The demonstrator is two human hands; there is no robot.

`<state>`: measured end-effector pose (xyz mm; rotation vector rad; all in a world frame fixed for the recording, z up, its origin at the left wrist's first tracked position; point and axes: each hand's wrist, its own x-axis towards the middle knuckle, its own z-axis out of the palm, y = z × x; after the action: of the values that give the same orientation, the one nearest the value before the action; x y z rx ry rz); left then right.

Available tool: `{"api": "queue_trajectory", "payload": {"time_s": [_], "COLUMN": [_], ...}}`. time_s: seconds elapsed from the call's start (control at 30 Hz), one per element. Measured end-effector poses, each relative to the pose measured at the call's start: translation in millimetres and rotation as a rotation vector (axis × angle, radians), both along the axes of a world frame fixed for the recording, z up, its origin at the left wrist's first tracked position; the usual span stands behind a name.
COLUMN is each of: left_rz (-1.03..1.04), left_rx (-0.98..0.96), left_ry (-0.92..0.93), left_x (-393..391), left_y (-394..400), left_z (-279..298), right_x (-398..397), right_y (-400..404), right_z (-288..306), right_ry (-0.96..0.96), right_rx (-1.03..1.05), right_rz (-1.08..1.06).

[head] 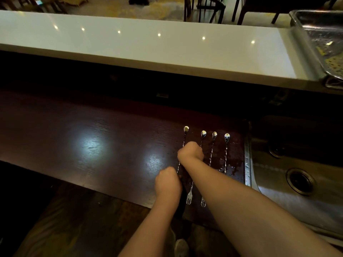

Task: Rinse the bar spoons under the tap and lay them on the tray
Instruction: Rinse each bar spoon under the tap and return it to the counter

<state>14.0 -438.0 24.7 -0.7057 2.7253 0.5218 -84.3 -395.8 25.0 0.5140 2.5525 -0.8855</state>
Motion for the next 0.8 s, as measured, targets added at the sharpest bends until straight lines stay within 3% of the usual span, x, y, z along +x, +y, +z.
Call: {"api": "queue_trajectory", "payload": {"time_s": [0.43, 0.8], "left_rz": [-0.048, -0.156], "left_rx": [0.025, -0.038], "left_ry": [-0.051, 0.046], "left_x": [-2, -17], "left_y": [-1, 21], "left_z": [8, 34], "right_x": [4, -7], "right_y": [3, 30], "right_z": [1, 32], "right_ry": [0.006, 0.092], "right_rx": [-0.053, -0.088], "right_rz": [-0.015, -0.089]}}
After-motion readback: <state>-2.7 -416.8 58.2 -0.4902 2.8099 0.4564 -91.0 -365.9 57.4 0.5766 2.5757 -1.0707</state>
